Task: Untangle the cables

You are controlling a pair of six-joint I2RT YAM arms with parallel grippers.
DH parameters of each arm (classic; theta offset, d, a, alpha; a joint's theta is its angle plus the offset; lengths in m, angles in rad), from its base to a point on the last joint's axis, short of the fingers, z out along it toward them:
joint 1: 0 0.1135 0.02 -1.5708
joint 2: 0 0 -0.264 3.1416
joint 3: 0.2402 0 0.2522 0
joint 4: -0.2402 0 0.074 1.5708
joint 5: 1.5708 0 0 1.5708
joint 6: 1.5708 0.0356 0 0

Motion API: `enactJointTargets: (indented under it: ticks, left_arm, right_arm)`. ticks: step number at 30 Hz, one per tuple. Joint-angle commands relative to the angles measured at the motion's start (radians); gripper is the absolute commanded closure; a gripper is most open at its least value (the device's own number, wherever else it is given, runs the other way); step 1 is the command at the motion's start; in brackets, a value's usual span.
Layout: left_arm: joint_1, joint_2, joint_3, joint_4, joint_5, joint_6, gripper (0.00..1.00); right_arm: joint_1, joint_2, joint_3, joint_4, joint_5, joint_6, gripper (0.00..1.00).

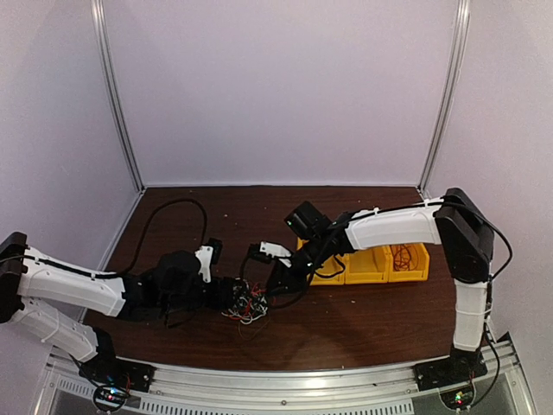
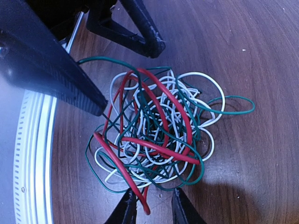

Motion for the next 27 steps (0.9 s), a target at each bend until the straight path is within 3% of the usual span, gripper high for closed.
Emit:
enactJointTargets:
  ticks: [1, 4, 11, 19, 27]
  left_arm:
    - [0.007, 0.002, -0.005, 0.062, -0.014, -0.005, 0.38]
    - [0.007, -0.002, -0.001, 0.052, -0.018, -0.003, 0.37]
    - [0.008, -0.004, 0.004, 0.037, -0.036, 0.017, 0.36]
    - [0.009, 0.085, 0.025, 0.077, -0.036, 0.025, 0.36]
    - [0.010, 0.082, 0.006, 0.083, -0.037, 0.027, 0.37]
  right_arm:
    - [0.006, 0.030, 0.036, -0.022, -0.029, -0.002, 0.84]
    - [0.006, 0.021, 0.055, -0.046, -0.028, -0.004, 1.00]
    - [0.007, -0.127, 0.161, -0.137, -0.040, -0.004, 1.00]
    - [0.011, -0.155, 0.561, -0.288, -0.106, 0.050, 1.00]
    - [0.011, -0.148, 0.800, -0.324, -0.104, 0.078, 1.00]
